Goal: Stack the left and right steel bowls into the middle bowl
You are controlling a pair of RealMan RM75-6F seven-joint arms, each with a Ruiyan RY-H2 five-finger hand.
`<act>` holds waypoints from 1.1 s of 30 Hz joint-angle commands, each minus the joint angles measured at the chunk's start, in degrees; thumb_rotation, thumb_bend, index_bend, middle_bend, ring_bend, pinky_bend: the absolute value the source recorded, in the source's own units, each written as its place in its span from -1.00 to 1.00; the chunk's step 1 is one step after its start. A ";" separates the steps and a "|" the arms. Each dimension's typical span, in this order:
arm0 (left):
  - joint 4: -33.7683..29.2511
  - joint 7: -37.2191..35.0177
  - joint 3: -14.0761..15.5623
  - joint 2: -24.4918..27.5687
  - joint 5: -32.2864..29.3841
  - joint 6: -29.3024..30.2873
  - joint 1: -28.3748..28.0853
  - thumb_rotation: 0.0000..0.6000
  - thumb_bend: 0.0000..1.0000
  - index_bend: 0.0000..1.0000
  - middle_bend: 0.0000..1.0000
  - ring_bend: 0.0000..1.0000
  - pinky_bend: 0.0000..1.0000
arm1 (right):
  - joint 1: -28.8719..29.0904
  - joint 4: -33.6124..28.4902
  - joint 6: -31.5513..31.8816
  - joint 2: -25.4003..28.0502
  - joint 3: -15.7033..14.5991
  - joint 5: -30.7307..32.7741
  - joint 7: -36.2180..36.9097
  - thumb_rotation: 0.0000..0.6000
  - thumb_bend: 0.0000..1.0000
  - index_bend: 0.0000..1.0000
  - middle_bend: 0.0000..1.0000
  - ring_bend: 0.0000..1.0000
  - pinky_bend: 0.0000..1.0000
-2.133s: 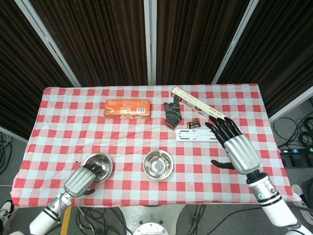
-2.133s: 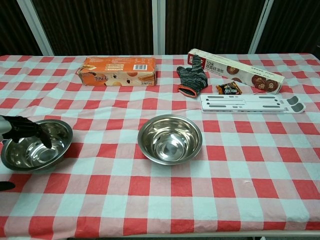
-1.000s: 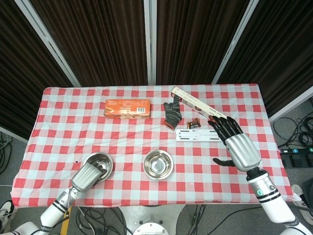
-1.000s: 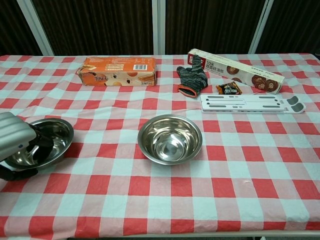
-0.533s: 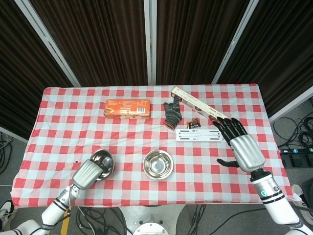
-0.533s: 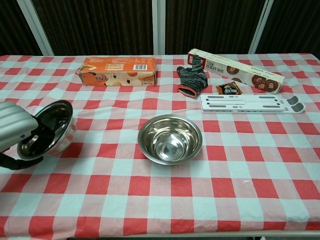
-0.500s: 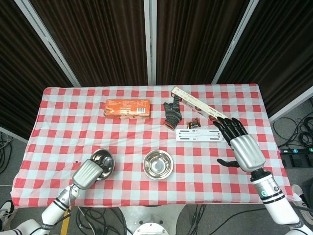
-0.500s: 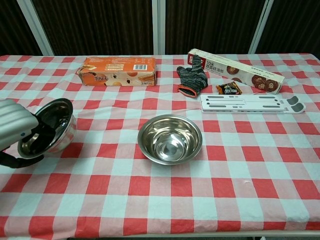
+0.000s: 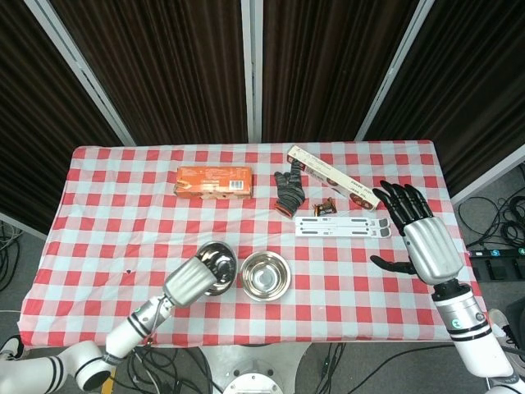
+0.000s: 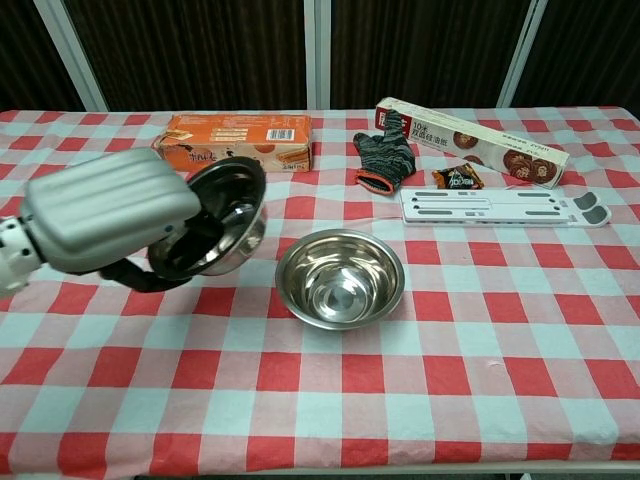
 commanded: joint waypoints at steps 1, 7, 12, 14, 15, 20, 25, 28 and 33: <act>-1.86 3.69 -2.55 -2.63 -3.58 -3.97 -2.86 1.00 -0.31 0.44 0.49 0.33 0.51 | -0.46 -0.86 0.36 0.97 0.18 -0.47 0.86 1.00 -1.00 -1.00 -0.96 -1.00 -1.00; -2.14 7.83 -3.59 -6.16 -8.20 -6.26 -4.30 1.00 -0.31 0.44 0.49 0.33 0.51 | -0.43 -0.37 -0.17 1.21 0.36 0.10 1.22 1.00 -1.00 -1.00 -0.96 -1.00 -1.00; -1.77 10.41 -3.50 -8.62 -11.22 -6.39 -4.50 1.00 -0.30 0.44 0.49 0.33 0.51 | -0.40 0.25 -0.46 0.82 0.33 0.26 1.01 1.00 -1.00 -1.00 -0.96 -1.00 -1.00; -1.43 11.12 -3.39 -9.62 -12.46 -6.47 -4.61 1.00 -0.30 0.44 0.49 0.33 0.51 | -0.47 0.34 -0.32 0.72 0.40 0.21 1.07 1.00 -1.00 -1.00 -0.96 -1.00 -1.00; -1.22 11.37 -3.38 -10.03 -12.88 -6.49 -4.71 1.00 -0.30 0.44 0.49 0.33 0.51 | -0.52 0.36 -0.24 0.68 0.40 0.18 1.12 1.00 -1.00 -1.00 -0.96 -1.00 -1.00; -0.45 11.53 -3.42 -11.56 -14.44 -6.38 -5.43 1.00 -0.30 0.44 0.49 0.33 0.50 | -0.65 0.65 -0.40 0.35 0.14 -0.09 0.98 1.00 -1.00 -1.00 -0.96 -1.00 -1.00; -0.18 9.54 -2.81 -11.04 -13.59 -6.16 -6.40 1.00 -0.34 0.24 0.35 0.20 0.39 | -0.82 1.07 -0.25 0.15 0.18 -0.03 1.13 1.00 -1.00 -1.00 -0.96 -1.00 -1.00; -0.03 7.58 -2.30 -9.81 -12.10 -6.02 -7.16 1.00 -0.45 -0.21 0.03 -0.13 0.11 | -0.92 1.29 -0.20 0.08 0.15 -0.10 1.20 1.00 -1.00 -1.00 -0.96 -1.00 -1.00; -0.98 7.47 -1.71 -7.94 -11.87 -5.75 -7.52 1.00 -0.51 -0.50 -0.30 -0.45 -0.19 | -1.06 1.32 -0.15 0.20 0.17 -0.20 1.53 1.00 -1.00 -1.00 -0.96 -1.00 -1.00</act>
